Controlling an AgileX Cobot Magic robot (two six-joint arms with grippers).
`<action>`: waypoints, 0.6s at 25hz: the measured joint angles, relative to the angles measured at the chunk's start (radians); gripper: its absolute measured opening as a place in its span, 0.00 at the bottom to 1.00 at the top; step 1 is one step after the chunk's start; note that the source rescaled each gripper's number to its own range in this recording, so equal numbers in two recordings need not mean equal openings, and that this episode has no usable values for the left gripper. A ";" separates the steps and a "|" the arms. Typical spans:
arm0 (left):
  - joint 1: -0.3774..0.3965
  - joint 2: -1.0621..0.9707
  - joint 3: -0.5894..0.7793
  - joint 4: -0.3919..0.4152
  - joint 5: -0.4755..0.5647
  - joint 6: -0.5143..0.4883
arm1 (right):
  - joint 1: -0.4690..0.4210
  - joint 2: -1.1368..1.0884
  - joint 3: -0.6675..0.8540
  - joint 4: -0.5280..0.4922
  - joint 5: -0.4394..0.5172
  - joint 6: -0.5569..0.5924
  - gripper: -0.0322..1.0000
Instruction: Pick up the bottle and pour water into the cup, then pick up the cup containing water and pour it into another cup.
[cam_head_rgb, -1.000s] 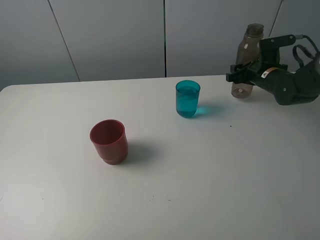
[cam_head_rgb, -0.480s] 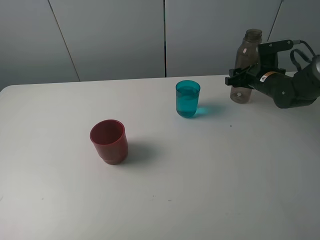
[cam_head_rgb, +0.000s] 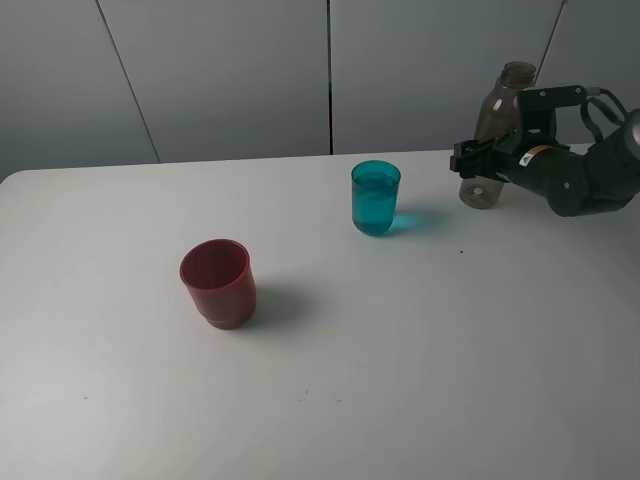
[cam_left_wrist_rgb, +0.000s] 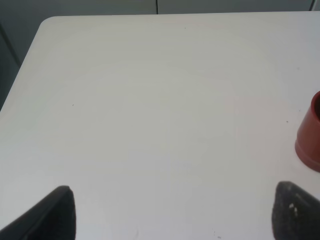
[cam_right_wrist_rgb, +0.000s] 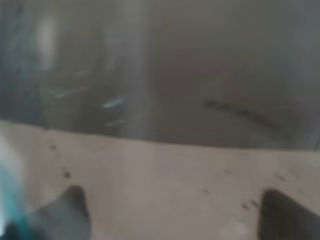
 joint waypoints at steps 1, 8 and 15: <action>0.000 0.000 0.000 0.000 0.000 0.000 | 0.000 0.000 0.000 0.000 0.013 0.009 0.81; 0.000 0.000 0.000 0.000 0.000 0.000 | 0.000 -0.033 0.024 -0.013 0.094 0.036 0.97; 0.000 0.000 0.000 0.000 0.000 0.000 | 0.004 -0.149 0.194 -0.015 0.117 0.036 0.97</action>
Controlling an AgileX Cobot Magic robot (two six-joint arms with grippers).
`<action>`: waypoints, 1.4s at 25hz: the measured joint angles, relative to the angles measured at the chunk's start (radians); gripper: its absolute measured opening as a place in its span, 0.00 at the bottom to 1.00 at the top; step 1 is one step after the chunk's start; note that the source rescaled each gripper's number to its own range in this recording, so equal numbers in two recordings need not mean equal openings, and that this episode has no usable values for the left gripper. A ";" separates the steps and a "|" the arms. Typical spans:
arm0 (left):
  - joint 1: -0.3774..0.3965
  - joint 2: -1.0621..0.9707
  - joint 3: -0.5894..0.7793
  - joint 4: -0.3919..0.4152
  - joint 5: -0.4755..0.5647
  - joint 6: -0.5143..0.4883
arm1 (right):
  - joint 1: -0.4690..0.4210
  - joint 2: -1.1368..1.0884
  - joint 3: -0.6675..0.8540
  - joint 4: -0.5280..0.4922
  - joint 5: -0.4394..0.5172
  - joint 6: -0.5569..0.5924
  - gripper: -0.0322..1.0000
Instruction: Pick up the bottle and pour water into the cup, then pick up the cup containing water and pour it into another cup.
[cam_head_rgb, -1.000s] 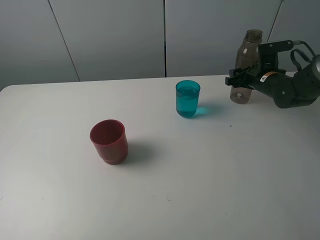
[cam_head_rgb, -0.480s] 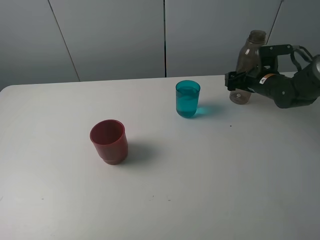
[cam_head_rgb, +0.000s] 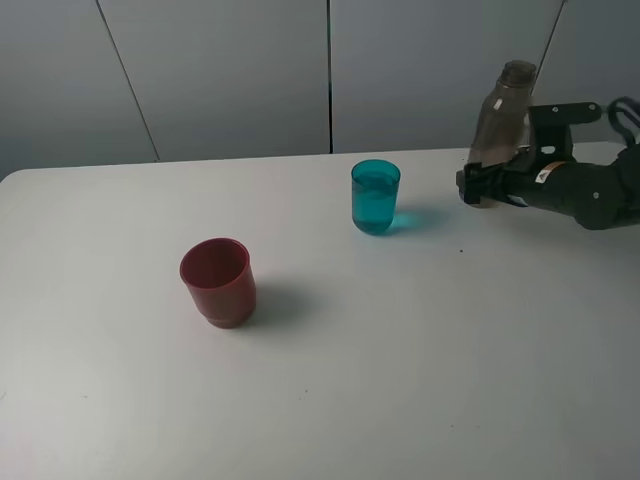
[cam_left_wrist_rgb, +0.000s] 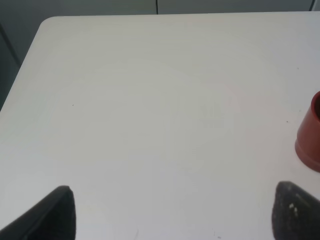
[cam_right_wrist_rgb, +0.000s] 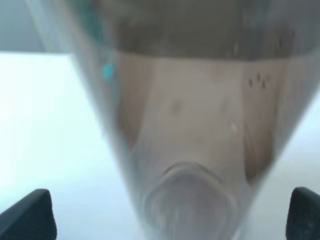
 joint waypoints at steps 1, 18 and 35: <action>0.000 0.000 0.000 0.000 0.000 0.000 | 0.002 -0.024 0.026 0.000 0.002 0.000 0.97; 0.000 0.000 0.000 0.000 0.000 -0.002 | 0.182 -0.213 0.312 -0.170 -0.087 0.003 0.97; 0.000 0.000 0.000 0.000 0.000 -0.002 | 0.307 0.065 0.089 -0.149 -0.128 0.005 0.97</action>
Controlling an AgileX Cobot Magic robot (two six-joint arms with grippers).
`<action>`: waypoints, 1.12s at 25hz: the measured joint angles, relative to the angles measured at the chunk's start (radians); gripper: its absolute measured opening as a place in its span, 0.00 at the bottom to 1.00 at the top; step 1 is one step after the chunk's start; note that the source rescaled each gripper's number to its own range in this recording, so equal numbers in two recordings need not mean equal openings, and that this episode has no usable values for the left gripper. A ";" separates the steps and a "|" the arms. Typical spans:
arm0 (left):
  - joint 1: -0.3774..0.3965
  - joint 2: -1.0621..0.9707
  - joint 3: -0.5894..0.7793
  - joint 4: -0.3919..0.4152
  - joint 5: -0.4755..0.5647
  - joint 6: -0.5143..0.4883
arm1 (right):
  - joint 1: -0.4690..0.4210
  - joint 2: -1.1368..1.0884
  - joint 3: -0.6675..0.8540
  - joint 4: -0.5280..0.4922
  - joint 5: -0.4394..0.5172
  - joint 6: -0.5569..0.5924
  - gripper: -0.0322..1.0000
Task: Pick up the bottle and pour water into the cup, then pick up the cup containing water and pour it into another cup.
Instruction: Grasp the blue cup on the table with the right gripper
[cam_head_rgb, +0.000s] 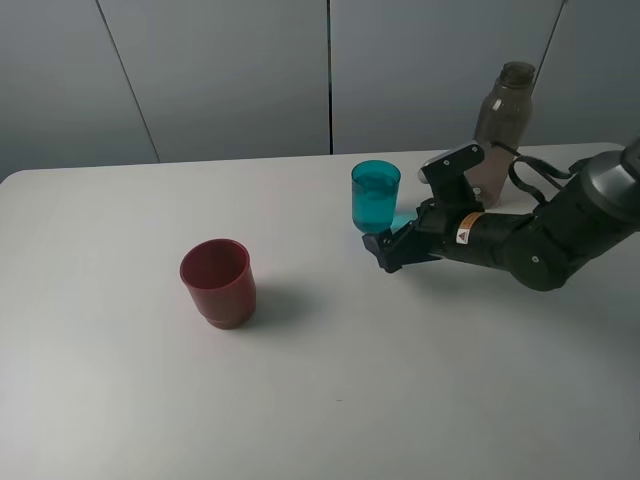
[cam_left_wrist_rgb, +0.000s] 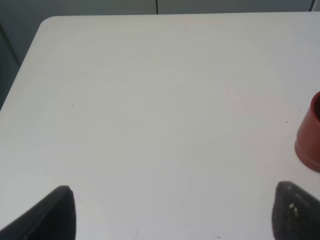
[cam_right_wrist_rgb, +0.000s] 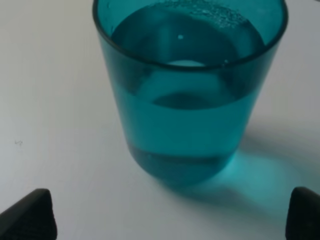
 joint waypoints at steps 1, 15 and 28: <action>0.000 0.000 0.000 0.000 0.000 0.000 | 0.002 0.018 -0.016 0.004 0.000 0.000 0.97; 0.000 0.000 0.000 0.000 0.000 0.000 | 0.005 0.102 -0.138 0.092 -0.001 -0.001 0.97; 0.000 0.000 0.000 0.000 0.000 0.000 | 0.005 0.102 -0.183 0.097 -0.001 -0.007 0.97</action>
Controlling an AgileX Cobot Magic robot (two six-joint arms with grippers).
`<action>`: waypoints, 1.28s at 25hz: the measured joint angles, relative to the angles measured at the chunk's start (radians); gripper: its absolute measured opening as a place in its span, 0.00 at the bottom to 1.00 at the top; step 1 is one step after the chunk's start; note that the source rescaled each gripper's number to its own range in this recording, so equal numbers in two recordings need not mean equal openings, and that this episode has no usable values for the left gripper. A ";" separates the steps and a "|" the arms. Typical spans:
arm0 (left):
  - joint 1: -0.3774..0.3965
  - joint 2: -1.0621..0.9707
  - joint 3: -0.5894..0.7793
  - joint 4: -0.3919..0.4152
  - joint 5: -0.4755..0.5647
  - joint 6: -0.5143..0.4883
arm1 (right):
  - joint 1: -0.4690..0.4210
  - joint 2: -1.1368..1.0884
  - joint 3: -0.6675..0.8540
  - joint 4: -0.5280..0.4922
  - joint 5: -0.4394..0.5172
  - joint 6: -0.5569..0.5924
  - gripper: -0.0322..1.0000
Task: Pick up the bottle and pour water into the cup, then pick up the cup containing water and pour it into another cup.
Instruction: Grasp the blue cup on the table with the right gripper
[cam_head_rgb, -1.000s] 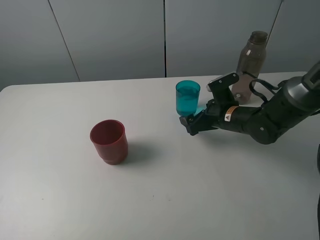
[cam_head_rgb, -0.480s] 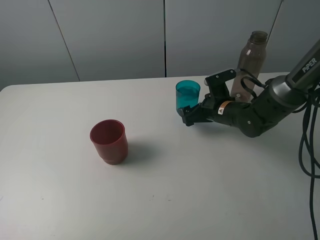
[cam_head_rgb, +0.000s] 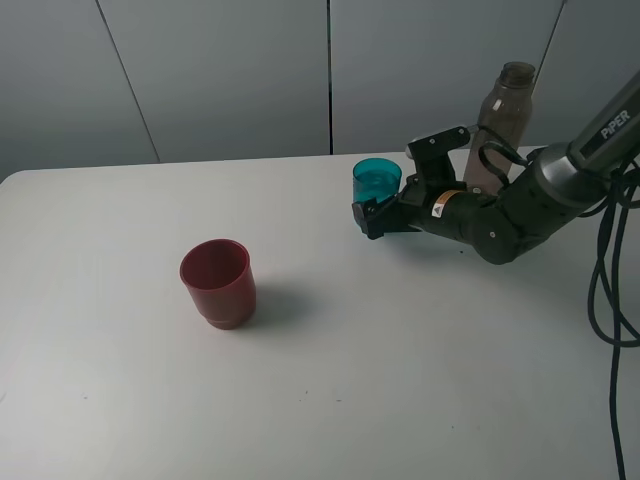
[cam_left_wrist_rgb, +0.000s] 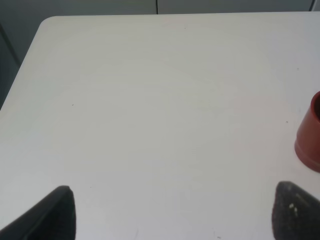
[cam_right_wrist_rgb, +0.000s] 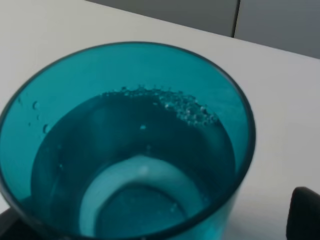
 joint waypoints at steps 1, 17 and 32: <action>0.000 0.000 0.000 0.000 0.000 0.000 | 0.000 0.000 0.000 -0.007 -0.002 0.000 0.97; 0.000 0.000 0.000 0.000 0.000 0.000 | 0.000 0.032 -0.013 -0.044 -0.045 0.000 0.97; 0.000 0.000 0.000 0.000 0.000 0.000 | 0.000 0.038 -0.017 -0.044 -0.061 -0.015 0.97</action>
